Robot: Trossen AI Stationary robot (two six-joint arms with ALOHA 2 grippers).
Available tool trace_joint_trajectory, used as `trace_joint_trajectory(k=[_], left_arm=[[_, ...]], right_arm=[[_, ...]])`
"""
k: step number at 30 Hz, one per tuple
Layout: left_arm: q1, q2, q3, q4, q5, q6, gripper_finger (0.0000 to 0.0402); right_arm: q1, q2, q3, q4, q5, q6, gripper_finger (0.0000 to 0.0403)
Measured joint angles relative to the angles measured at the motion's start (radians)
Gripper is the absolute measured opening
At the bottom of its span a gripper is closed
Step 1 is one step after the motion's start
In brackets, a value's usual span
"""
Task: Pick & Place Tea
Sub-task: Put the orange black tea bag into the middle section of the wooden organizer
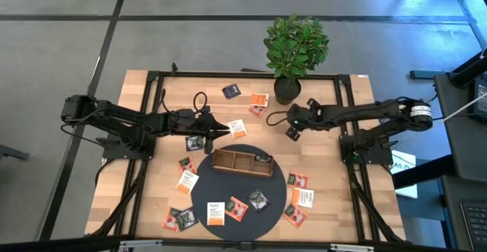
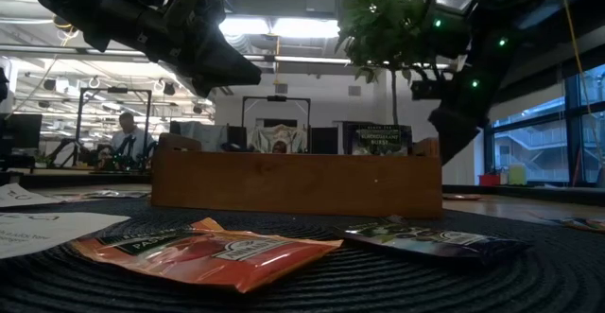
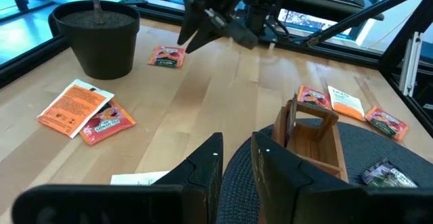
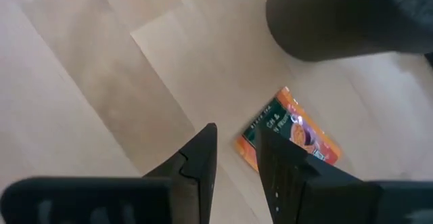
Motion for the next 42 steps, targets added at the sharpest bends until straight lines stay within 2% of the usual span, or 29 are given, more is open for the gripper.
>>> trace_joint_trajectory(k=[13, 20, 28, 32, 38, 42], left_arm=[[0.000, 0.000, 0.000, 0.000, 0.001, 0.000, 0.0075], [0.000, 0.000, 0.000, 0.000, 0.003, 0.000, 0.0075], [0.000, 0.000, 0.000, 0.000, 0.003, 0.000, 0.0075], [0.000, 0.000, 0.000, 0.000, 0.003, 0.000, 0.0075], [0.000, 0.000, 0.000, 0.000, 0.003, 0.000, 0.0075], [0.000, 0.000, 0.000, 0.000, 0.003, 0.000, 0.0075]], right_arm=[[-0.147, 0.058, 0.000, 0.013, -0.026, 0.028, 0.0104], [-0.172, 0.058, 0.000, 0.041, -0.026, 0.077, 0.0104], [-0.172, 0.058, 0.000, 0.039, -0.053, 0.005, 0.0107], [-0.172, 0.058, 0.000, 0.040, -0.101, 0.007, 0.0137], [-0.172, 0.058, 0.000, 0.057, -0.087, -0.050, 0.0205], [-0.171, 0.058, 0.000, 0.055, -0.097, -0.042, 0.0226]])
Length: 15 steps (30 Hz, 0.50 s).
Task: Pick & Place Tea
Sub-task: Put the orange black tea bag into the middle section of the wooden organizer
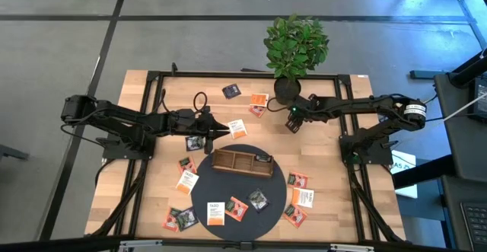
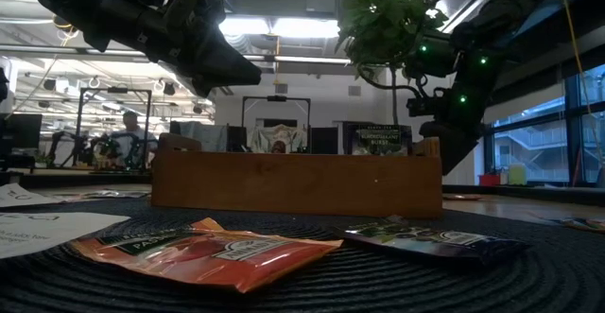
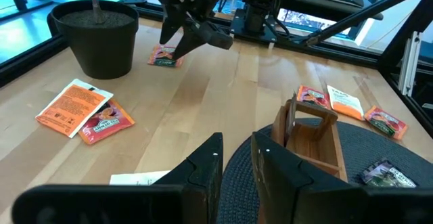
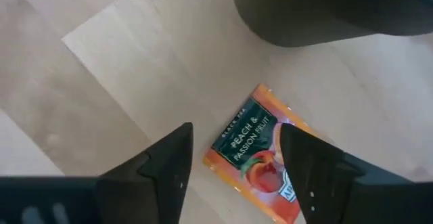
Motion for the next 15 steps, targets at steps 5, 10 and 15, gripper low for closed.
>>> trace_joint_trajectory(k=[5, 10, 15], left_arm=[[0.000, 0.000, 0.000, 0.000, 0.000, 0.000, 0.0075], [0.000, 0.000, 0.000, 0.000, -0.001, 0.000, 0.0075], [0.000, 0.000, 0.000, 0.000, -0.003, 0.000, 0.0075]], right_arm=[[0.000, 0.000, 0.000, -0.001, 0.011, 0.013, 0.0217], [0.000, 0.000, 0.000, -0.004, 0.010, -0.009, 0.0196], [0.000, 0.026, 0.000, -0.010, -0.006, -0.002, 0.0182]])
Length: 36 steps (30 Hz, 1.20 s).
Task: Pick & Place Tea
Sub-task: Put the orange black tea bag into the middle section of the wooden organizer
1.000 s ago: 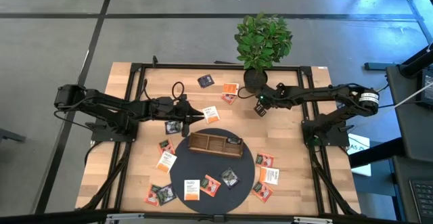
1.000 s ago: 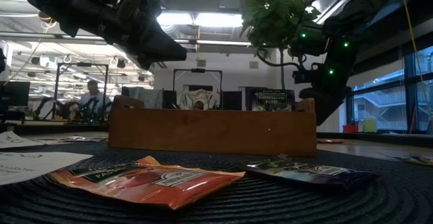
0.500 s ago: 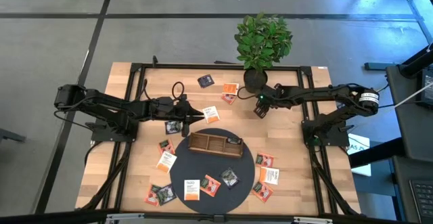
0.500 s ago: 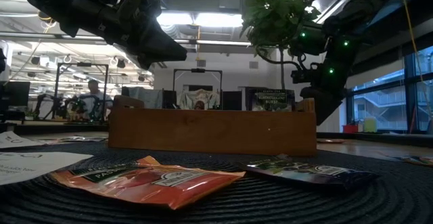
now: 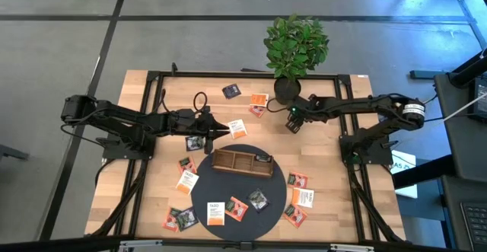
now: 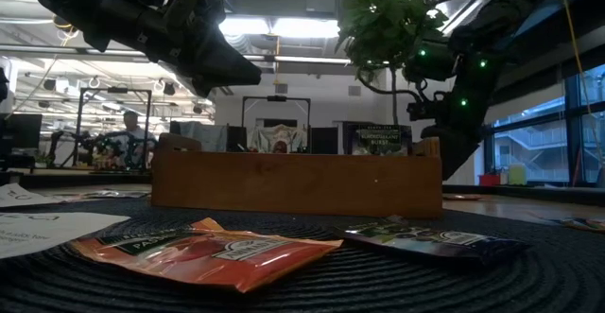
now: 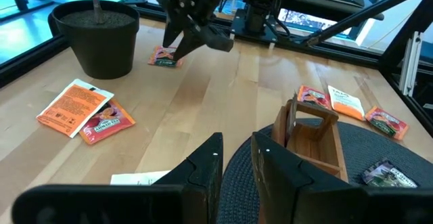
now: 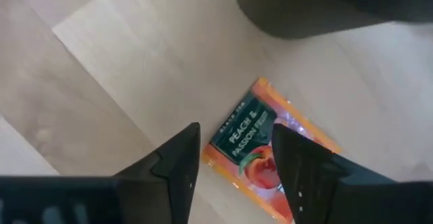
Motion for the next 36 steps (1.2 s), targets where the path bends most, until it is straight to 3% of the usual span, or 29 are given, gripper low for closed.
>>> trace_joint_trajectory(k=[11, 26, 36], left_arm=[[0.000, 0.000, 0.000, 0.000, 0.001, 0.000, 0.0075], [0.000, 0.000, 0.000, 0.000, 0.001, 0.000, 0.0075], [0.000, 0.000, 0.000, 0.000, 0.001, 0.000, 0.0075]], right_arm=[[0.002, 0.136, 0.005, 0.006, 0.026, 0.044, 0.0171], [0.001, 0.145, 0.004, -0.001, -0.034, 0.076, 0.0050], [0.001, 0.146, 0.003, 0.000, -0.052, 0.103, 0.0006]])
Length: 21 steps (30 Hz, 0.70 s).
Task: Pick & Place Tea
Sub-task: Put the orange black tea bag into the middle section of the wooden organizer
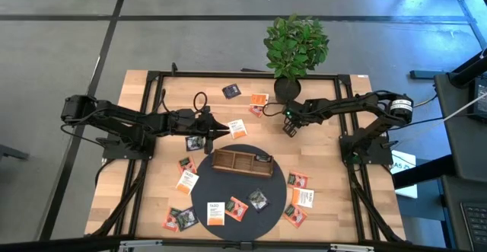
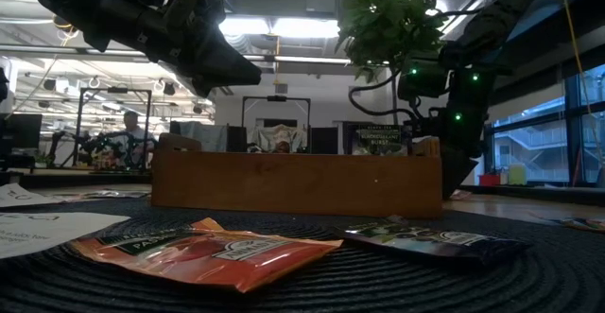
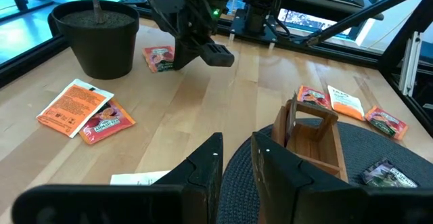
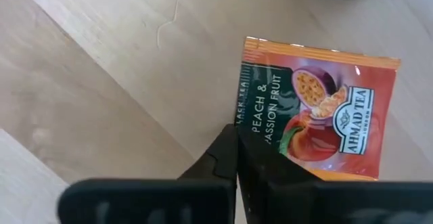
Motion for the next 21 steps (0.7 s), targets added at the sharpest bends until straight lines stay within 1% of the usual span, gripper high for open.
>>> trace_joint_trajectory(k=[3, 7, 15, 21], left_arm=[[0.000, 0.000, 0.000, 0.000, 0.000, 0.000, 0.0075], [0.000, 0.000, 0.000, 0.000, 0.000, 0.000, 0.0075], [0.000, 0.000, 0.000, 0.000, 0.000, 0.000, 0.0075], [0.000, 0.000, 0.000, 0.000, 0.000, 0.000, 0.0075]], right_arm=[[0.000, 0.000, -0.001, 0.007, -0.009, -0.005, 0.0006], [0.009, -0.001, -0.001, 0.028, -0.056, -0.041, 0.0004], [0.082, 0.000, -0.003, 0.037, -0.048, -0.179, 0.0002], [0.103, -0.029, -0.005, 0.035, -0.059, -0.188, 0.0002]])
